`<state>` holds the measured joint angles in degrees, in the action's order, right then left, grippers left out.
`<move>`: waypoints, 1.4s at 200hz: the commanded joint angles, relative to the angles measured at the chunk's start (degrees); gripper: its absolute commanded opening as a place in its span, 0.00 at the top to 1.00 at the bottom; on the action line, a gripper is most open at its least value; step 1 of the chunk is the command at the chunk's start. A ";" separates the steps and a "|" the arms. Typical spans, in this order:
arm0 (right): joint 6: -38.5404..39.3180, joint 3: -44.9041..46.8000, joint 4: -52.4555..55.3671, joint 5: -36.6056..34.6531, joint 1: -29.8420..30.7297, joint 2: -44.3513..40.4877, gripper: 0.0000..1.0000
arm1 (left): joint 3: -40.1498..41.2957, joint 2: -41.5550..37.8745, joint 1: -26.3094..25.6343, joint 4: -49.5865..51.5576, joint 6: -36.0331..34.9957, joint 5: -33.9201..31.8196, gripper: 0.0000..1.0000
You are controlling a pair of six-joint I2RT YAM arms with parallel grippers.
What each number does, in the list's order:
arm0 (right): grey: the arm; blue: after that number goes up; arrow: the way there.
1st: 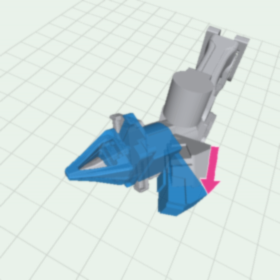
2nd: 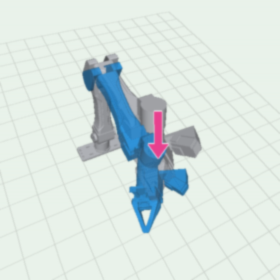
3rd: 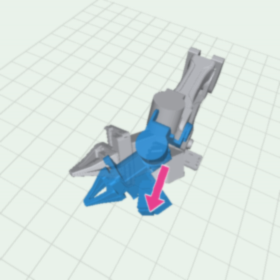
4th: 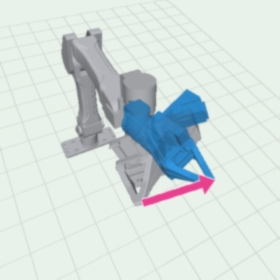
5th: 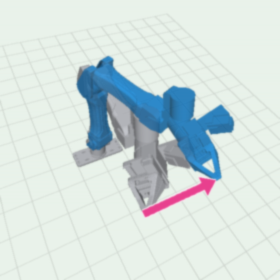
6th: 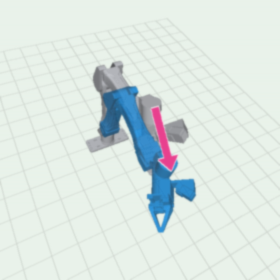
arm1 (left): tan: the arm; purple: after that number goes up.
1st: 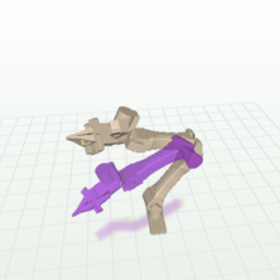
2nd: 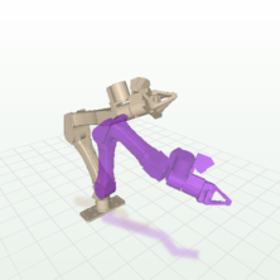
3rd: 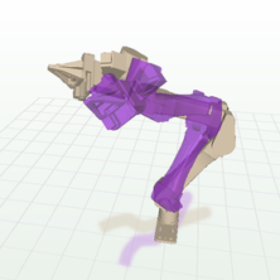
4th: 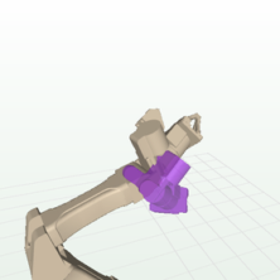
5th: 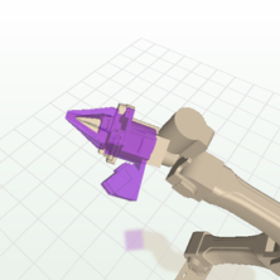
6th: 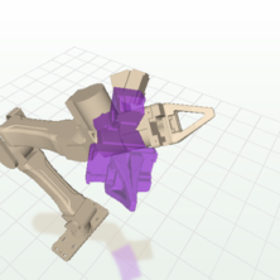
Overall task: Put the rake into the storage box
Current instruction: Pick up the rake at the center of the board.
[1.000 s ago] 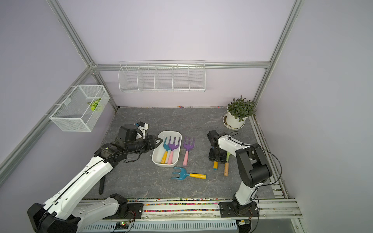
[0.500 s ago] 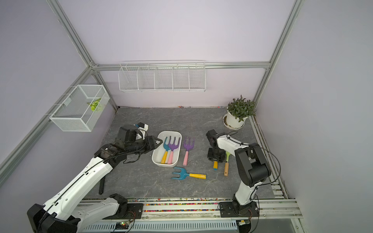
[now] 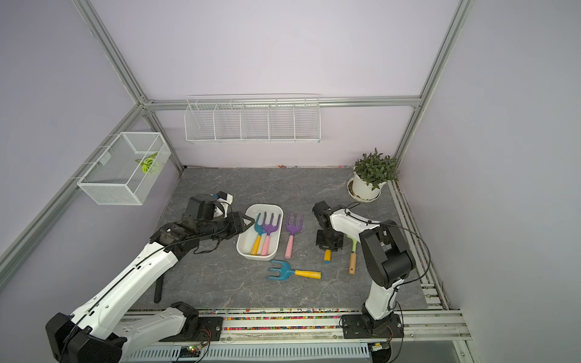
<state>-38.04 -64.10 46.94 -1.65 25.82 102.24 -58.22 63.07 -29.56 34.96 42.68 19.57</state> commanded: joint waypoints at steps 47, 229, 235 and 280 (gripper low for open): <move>2.73 -5.28 3.05 2.97 0.68 -5.71 1.00 | -0.17 -0.07 0.32 -2.82 0.97 1.73 0.49; -0.88 7.58 -13.02 29.56 -6.69 -30.98 1.00 | 2.55 1.08 0.82 -14.83 7.39 12.59 0.47; -1.21 7.58 -13.81 31.31 -6.66 -31.12 1.00 | 2.73 1.17 0.82 -15.88 7.84 13.64 0.47; -4.75 6.06 -18.89 40.80 -6.60 -31.48 1.00 | 2.03 2.64 0.79 -22.42 10.32 21.15 0.45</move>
<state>-40.12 -57.34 32.69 32.14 19.46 72.25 -55.90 65.04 -28.97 18.02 51.35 35.18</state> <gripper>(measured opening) 0.268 0.546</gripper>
